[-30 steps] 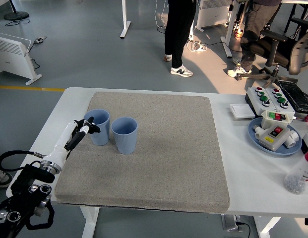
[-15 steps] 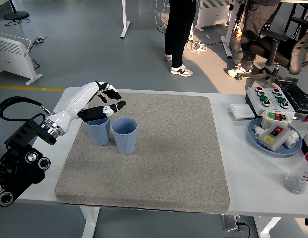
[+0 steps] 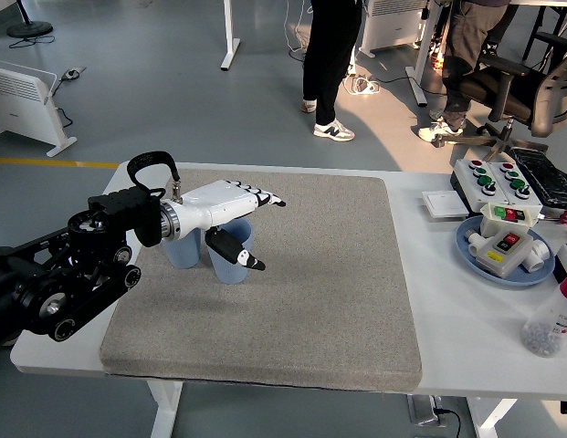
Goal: Push cup pick cup insert cup
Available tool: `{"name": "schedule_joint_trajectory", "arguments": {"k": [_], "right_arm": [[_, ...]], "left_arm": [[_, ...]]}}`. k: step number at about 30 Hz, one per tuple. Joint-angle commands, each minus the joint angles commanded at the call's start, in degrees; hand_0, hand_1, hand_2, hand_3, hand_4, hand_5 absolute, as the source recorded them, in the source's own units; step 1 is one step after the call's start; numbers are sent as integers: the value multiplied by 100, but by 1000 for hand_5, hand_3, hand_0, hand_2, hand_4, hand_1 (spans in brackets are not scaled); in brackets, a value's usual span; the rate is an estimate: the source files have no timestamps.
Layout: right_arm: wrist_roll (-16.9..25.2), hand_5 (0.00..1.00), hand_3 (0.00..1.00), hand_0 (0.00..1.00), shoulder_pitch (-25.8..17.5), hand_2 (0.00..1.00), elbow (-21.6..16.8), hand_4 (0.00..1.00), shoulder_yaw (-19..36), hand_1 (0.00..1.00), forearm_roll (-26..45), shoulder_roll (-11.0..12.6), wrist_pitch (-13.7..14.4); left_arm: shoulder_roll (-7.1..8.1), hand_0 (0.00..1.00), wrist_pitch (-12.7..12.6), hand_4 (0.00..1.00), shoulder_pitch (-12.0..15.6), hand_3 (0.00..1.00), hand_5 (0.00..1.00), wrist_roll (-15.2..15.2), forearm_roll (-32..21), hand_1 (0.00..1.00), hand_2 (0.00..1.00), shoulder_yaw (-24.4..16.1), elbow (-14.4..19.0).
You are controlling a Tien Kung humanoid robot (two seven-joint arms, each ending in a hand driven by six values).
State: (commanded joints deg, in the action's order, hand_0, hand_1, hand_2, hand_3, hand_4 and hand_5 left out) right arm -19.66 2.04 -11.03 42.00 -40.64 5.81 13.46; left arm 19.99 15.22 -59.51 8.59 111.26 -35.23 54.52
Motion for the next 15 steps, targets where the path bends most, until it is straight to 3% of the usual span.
{"name": "schedule_joint_trajectory", "arguments": {"k": [1,2,7,9,13,14,15], "right_arm": [[-2,832,559,529,9,566,-3,118,-7,508,-1,2,2],[-2,830,558,529,12,565,-4,119,-9,508,-1,2,3],[-10,830,558,529,37,565,-18,119,-52,508,7,18,14],[-11,828,558,529,39,565,-20,120,-51,508,5,22,19],[-23,828,558,529,46,565,-26,120,-39,508,-21,30,24],[-27,826,558,529,49,564,-27,123,-34,507,-34,32,23],[-32,826,558,529,51,564,-28,123,-28,507,-52,34,22]], "left_arm": [[-42,933,31,959,-62,955,386,-4,-18,954,998,43,-110],[-52,942,39,921,-77,988,287,-5,-23,956,998,53,-137],[-197,942,427,921,-337,988,287,-104,72,956,998,210,-555],[-220,894,551,876,-387,968,234,-135,101,934,996,249,-630],[-254,894,670,876,-469,968,234,-166,142,934,996,363,-775],[-263,820,686,793,-485,926,139,-170,153,881,939,389,-814],[-273,820,705,793,-502,926,139,-175,166,881,939,414,-860]]}}
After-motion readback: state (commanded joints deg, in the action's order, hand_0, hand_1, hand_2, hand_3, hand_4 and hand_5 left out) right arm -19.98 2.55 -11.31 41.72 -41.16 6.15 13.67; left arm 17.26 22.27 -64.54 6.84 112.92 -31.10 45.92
